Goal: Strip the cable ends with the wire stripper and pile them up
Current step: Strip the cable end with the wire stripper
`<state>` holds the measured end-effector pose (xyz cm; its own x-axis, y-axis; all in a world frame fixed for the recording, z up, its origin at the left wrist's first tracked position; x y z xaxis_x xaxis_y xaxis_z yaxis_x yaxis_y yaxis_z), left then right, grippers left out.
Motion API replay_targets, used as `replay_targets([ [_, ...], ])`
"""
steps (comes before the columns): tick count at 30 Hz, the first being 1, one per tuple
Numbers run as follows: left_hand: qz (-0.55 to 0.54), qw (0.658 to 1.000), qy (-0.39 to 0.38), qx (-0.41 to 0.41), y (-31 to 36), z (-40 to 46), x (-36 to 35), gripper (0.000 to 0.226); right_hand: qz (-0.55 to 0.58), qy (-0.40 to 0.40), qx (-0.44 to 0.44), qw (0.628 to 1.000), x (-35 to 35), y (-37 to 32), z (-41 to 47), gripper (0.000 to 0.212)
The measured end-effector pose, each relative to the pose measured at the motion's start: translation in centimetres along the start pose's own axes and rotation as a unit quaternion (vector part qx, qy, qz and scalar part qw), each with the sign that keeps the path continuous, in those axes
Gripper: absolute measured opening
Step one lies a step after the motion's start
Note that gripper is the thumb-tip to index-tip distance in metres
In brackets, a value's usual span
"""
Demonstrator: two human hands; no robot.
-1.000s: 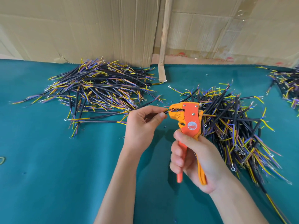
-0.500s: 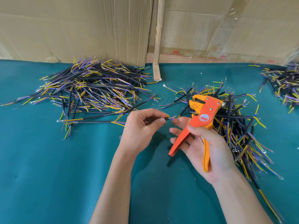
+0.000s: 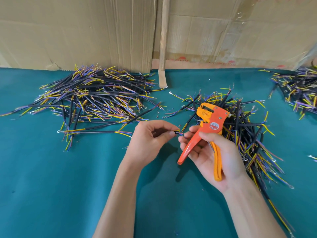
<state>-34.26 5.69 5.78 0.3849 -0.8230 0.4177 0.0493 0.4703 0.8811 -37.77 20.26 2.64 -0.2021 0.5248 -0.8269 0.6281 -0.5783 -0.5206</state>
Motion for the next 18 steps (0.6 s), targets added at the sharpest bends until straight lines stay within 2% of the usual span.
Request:
replay_targets([
  [4,-0.002,1.000,-0.001,-0.004,0.28,0.04,-0.36,0.032,-0.009,0.002,-0.011,1.000,0.13,0.31,0.01,0.020],
  [18,-0.033,0.999,0.022,0.002,-0.34,-0.01,-0.18,0.023,-0.023,0.009,0.039,0.999,0.36,-0.06,0.48,0.019],
])
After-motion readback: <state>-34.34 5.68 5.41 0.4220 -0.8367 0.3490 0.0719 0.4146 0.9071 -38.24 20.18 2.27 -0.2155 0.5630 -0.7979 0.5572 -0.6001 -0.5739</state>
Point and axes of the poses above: each hand's wrist, its own z-axis towards the middle knuckle, its own x-axis out of the back of the hand, y = z × x, the point moved 10 cm from there along z, towards the middle knuckle, and after that the axes turned 10 degrees about z, right-handed, at the moved point
